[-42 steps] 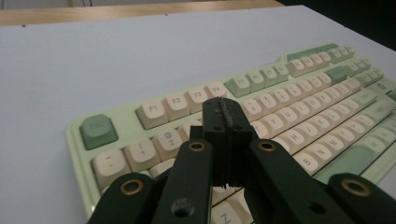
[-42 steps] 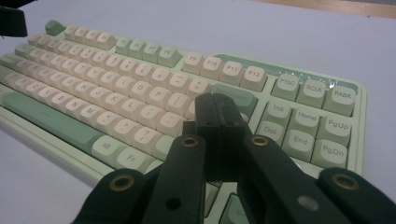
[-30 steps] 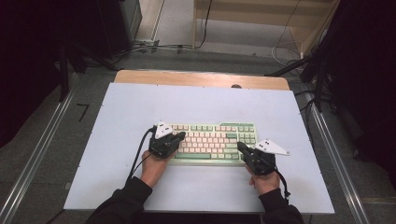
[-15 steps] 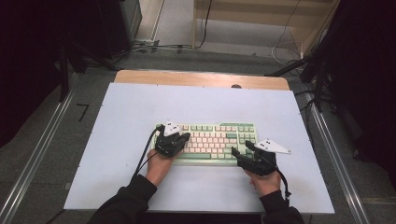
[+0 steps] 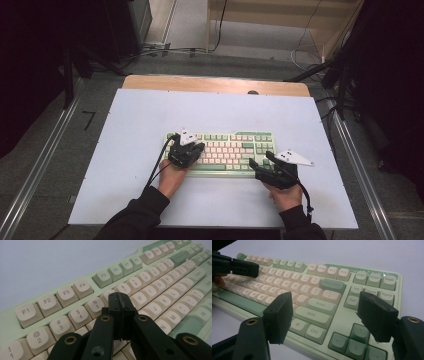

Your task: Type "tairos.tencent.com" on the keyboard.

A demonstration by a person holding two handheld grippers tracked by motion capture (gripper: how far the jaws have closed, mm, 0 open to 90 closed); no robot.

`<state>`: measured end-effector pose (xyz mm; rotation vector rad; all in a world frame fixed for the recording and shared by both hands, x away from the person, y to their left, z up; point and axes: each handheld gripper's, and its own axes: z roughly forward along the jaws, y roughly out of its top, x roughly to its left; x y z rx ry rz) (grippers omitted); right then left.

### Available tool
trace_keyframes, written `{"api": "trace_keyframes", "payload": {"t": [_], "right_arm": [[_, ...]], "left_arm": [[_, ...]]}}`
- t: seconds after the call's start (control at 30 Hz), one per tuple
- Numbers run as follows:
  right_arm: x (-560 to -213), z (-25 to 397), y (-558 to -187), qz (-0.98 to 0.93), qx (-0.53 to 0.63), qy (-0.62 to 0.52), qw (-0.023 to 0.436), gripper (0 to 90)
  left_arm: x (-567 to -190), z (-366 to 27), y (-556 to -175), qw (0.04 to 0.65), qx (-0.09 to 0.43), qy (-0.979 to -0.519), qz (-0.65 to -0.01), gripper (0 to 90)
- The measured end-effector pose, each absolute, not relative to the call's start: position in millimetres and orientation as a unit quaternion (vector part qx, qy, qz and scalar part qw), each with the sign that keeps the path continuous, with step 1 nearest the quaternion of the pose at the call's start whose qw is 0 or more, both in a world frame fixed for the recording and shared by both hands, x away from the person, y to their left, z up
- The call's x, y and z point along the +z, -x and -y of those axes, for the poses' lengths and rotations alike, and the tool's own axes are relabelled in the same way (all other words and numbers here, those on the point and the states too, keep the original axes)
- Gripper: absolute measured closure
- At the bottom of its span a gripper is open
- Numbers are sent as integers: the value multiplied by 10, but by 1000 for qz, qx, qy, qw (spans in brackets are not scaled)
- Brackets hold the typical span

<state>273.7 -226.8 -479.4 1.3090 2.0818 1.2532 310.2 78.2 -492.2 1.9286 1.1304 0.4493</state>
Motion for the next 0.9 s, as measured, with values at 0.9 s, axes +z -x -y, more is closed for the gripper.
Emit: {"api": "trace_keyframes", "payload": {"t": [0.9], "right_arm": [[-4790,2261,-2745,-740,449,-464,188,269]], "left_arm": [[-4811,-846,-3045,447,165,-755,-451,857]]}}
